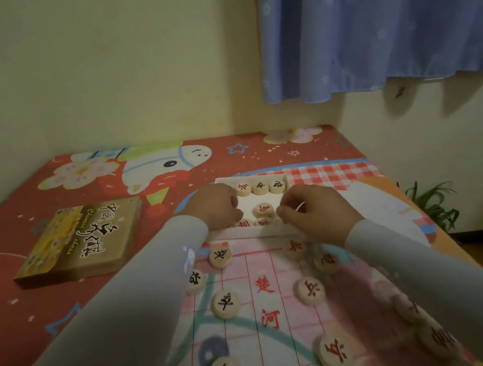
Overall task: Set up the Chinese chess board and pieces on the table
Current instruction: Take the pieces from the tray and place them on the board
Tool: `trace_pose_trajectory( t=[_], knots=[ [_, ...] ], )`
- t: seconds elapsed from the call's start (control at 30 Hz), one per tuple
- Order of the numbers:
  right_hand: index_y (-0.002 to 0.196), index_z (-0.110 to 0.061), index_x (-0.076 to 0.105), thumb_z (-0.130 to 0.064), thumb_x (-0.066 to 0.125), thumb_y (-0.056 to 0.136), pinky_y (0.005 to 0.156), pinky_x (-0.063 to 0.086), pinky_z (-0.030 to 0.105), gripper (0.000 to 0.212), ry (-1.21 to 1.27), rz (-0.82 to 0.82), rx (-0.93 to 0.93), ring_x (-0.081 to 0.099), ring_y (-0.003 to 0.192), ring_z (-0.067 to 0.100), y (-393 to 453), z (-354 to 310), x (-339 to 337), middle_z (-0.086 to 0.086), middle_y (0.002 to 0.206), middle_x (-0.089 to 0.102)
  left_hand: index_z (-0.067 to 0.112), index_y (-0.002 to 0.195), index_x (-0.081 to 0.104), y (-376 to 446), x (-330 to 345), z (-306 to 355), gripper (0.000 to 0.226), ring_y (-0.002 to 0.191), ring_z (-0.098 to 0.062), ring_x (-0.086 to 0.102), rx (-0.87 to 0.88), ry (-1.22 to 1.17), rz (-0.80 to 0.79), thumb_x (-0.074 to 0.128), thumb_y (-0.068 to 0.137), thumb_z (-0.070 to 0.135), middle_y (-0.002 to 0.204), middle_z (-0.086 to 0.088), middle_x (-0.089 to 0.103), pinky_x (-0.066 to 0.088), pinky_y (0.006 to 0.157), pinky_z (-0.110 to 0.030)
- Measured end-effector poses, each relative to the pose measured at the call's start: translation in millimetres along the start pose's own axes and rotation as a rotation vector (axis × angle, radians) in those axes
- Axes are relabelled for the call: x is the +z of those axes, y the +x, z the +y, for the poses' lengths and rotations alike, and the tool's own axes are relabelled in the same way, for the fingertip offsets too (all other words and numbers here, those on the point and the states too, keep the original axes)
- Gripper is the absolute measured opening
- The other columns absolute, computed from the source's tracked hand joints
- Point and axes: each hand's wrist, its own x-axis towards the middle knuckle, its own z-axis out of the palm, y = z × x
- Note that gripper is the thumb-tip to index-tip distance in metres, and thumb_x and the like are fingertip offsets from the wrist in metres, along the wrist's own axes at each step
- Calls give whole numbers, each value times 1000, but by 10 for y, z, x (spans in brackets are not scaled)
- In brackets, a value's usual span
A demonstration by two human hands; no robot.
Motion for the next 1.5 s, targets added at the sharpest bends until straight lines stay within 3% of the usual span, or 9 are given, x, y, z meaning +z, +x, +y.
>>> trace_pose_trajectory(
  t=[0.17,0.33,0.4,0.53,0.7,0.9,1.13,1.3,1.5],
  knots=[
    [114,-22,59,-41,58,88,80,48,30,33,-130,-82,46,57,96,18,603,-37,220,-1,108,62,14,104,67,234,-27,-58,20,96,-24,60,-29,72,83,56,90,21,106,-5,66,39,68,-27],
    [87,-21,57,-40,61,82,53,38,25,20,-372,-206,63,54,77,16,889,-98,456,-2,86,59,14,95,61,385,103,-106,13,90,-24,58,23,208,140,50,91,20,101,-7,66,35,64,-28],
    [86,-17,61,-35,63,82,54,41,25,19,-341,-211,67,56,75,16,952,-94,469,0,86,63,19,92,54,413,148,-116,5,91,-25,57,39,199,157,49,90,18,102,-8,66,33,63,-29],
    [102,-14,65,-31,62,85,76,51,32,24,-280,-89,49,60,89,21,1074,-35,377,4,99,66,18,90,51,489,119,-108,3,92,-26,57,64,198,149,52,89,15,100,-7,64,35,65,-29],
    [98,-14,59,-33,57,90,62,44,30,21,-378,-57,47,57,81,23,1280,85,314,8,96,65,13,99,57,721,112,-134,15,92,-28,58,51,189,210,53,85,8,99,-10,64,40,64,-33],
    [109,-16,55,-34,52,92,64,43,30,25,-543,-104,20,53,81,22,1362,119,335,6,100,62,13,112,48,761,229,-148,25,79,-26,49,13,176,193,48,89,6,104,-13,64,36,60,-33],
    [106,-20,63,-33,57,85,68,44,26,25,-545,-243,-28,55,84,19,1313,109,228,2,101,64,21,89,44,695,73,-119,18,81,-21,53,41,95,-35,58,80,15,90,-1,57,34,56,-27],
    [105,-17,61,-21,48,91,58,40,21,19,-698,-308,-98,51,71,14,1291,67,227,1,89,58,22,91,43,641,61,-69,20,79,-19,49,37,74,-30,57,83,11,77,6,43,29,51,-23],
    [121,-23,53,-32,52,92,73,47,31,31,-606,-250,-175,57,91,21,1141,8,77,2,109,63,19,103,49,458,-147,-64,24,88,-22,54,75,43,-125,63,83,20,99,-2,58,39,62,-28]
  ],
)
